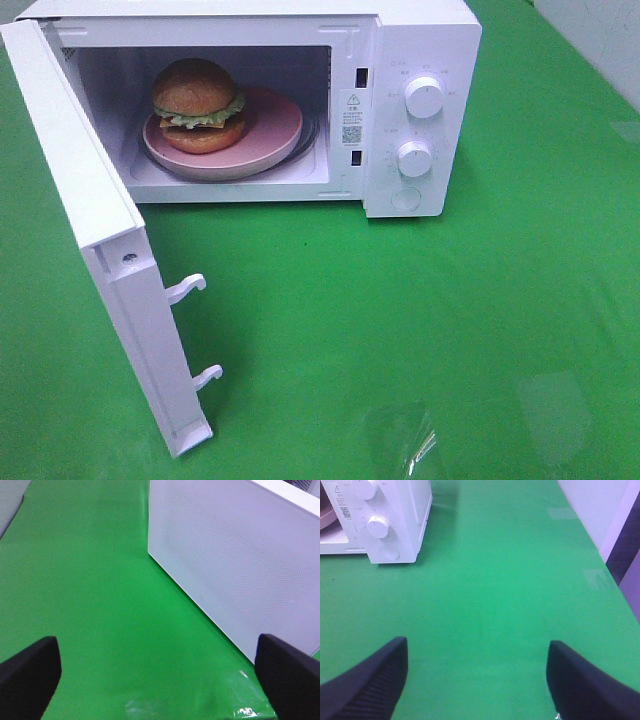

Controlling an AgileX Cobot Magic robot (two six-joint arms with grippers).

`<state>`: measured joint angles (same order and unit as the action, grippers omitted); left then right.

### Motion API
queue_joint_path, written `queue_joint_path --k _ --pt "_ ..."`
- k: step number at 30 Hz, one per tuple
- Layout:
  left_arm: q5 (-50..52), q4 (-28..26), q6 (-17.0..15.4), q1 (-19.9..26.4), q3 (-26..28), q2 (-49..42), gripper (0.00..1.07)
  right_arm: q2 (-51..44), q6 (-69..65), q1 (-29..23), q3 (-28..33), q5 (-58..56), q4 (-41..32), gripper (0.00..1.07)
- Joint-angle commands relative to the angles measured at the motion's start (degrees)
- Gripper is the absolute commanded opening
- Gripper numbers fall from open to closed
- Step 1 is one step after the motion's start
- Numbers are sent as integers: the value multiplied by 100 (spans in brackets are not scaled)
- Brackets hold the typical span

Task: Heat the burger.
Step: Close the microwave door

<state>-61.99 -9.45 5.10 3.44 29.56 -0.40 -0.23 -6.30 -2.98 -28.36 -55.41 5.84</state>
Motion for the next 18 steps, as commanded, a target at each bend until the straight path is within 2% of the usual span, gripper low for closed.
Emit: queue_joint_path --k 1,18 --pt "63 -40 -29 -17 -11 -74 98 -149 34 34 17 46 -17 73" --pt "80 -63 -29 -17 6 -57 98 -149 34 34 17 46 -17 73"
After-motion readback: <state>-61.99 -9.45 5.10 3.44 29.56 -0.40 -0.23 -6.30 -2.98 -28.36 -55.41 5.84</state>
